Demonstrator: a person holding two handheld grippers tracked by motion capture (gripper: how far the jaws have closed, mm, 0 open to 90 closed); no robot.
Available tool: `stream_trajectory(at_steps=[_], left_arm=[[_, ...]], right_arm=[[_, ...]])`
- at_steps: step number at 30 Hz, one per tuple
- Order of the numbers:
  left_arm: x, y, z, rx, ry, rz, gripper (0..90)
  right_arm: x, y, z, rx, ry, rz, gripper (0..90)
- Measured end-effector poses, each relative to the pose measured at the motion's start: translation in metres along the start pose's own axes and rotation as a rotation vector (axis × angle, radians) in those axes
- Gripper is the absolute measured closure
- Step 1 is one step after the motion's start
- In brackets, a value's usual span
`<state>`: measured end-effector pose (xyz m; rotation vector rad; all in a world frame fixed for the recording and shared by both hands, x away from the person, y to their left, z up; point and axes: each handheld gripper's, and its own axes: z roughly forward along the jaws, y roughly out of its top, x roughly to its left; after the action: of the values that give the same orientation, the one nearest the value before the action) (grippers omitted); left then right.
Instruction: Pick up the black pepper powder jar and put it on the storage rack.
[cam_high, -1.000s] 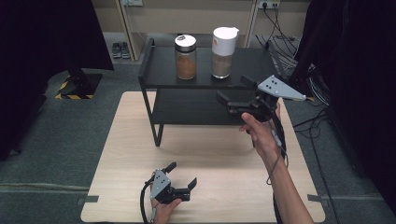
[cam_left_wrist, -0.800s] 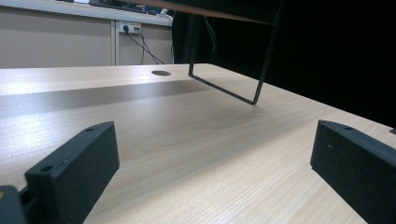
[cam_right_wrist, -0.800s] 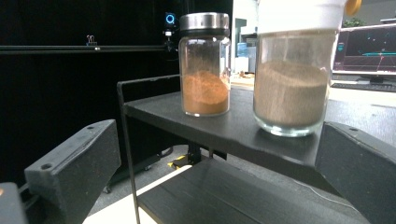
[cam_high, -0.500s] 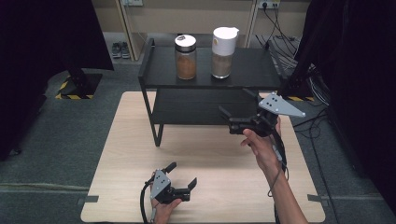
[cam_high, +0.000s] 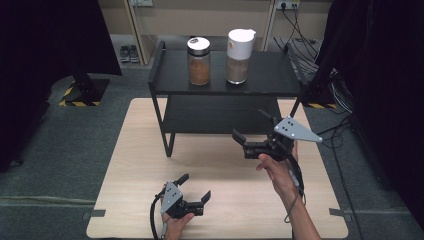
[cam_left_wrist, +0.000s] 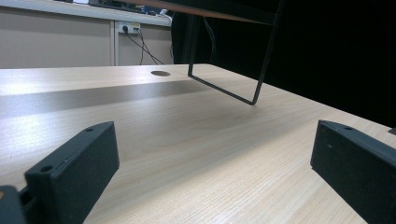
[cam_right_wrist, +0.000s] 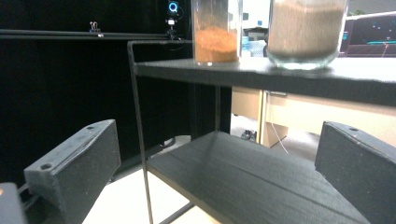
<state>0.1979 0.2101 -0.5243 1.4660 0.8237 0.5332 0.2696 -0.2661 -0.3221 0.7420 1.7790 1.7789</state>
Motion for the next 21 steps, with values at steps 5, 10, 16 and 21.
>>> stream_trajectory(at_steps=[5, 10, 16, 21], left_arm=[[0.000, 0.000, 0.000, -0.001, 0.000, 0.001, 0.1], [0.000, 0.000, 0.000, -0.001, 0.000, 0.000, 0.2], [0.000, 0.000, 0.000, 0.002, 0.000, 0.004, 0.1], [0.000, 0.000, 0.000, 0.002, 0.001, 0.004, 0.1]], right_arm=[[0.002, -0.015, -0.005, 0.018, 0.000, 0.005, 0.4], [0.000, -0.030, -0.010, 0.043, -0.001, 0.022, 0.4], [0.001, -0.045, -0.017, 0.064, -0.005, 0.028, 0.4], [0.003, -0.058, -0.022, 0.083, -0.003, 0.036, 0.4]])
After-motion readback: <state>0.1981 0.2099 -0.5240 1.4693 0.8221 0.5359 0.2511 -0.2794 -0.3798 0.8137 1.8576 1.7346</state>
